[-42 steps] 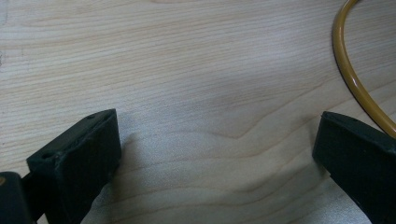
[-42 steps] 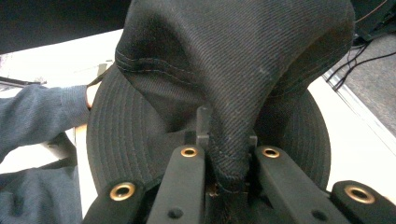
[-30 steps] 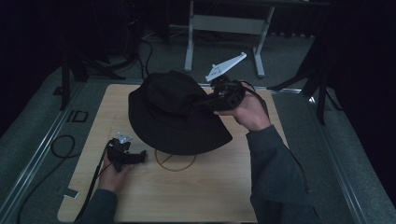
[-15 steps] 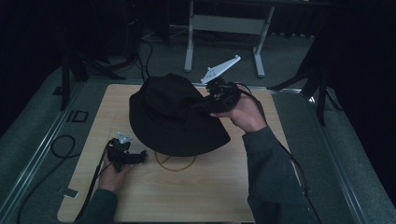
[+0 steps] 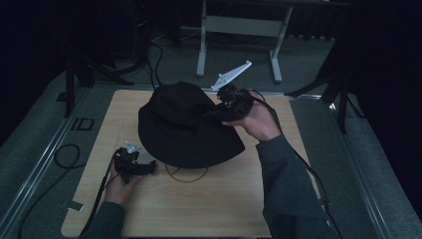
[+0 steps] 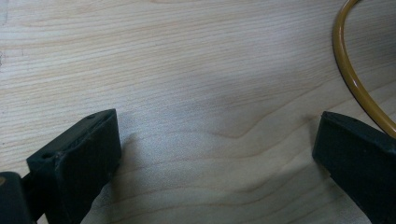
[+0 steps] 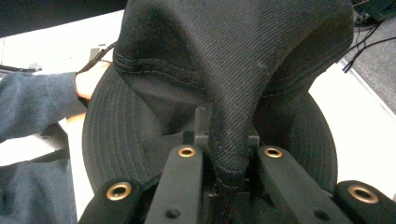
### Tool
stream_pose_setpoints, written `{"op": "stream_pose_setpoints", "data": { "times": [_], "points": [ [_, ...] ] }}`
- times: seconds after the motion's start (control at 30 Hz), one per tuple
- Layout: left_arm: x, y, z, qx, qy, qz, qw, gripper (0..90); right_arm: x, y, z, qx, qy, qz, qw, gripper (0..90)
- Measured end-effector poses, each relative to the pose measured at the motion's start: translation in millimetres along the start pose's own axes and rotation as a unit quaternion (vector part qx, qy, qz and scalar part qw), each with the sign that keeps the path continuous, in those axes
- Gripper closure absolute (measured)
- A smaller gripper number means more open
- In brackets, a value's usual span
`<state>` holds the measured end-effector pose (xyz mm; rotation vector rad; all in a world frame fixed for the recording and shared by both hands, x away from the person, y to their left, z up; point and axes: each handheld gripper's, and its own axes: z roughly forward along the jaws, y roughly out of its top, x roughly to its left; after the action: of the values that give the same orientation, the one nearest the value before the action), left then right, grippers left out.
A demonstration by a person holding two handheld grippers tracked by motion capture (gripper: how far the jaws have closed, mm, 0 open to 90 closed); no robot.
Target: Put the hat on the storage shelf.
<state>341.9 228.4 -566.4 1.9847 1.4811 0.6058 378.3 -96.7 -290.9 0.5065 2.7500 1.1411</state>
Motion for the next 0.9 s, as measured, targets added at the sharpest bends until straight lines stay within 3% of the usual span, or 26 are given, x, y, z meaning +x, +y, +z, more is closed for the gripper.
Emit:
{"op": "stream_pose_setpoints", "data": {
  "times": [0.53,0.9],
  "points": [
    [-0.1,0.0,0.0,0.000,0.000,0.000,1.0000,1.3,1.0,-3.3,15.4,0.031,0.000,-0.003,0.9995,79.6],
    [-0.1,0.0,0.0,0.000,0.000,0.000,1.0000,1.3,-3.2,-10.7,17.9,0.034,0.010,0.006,0.9994,74.7]
  ]
}}
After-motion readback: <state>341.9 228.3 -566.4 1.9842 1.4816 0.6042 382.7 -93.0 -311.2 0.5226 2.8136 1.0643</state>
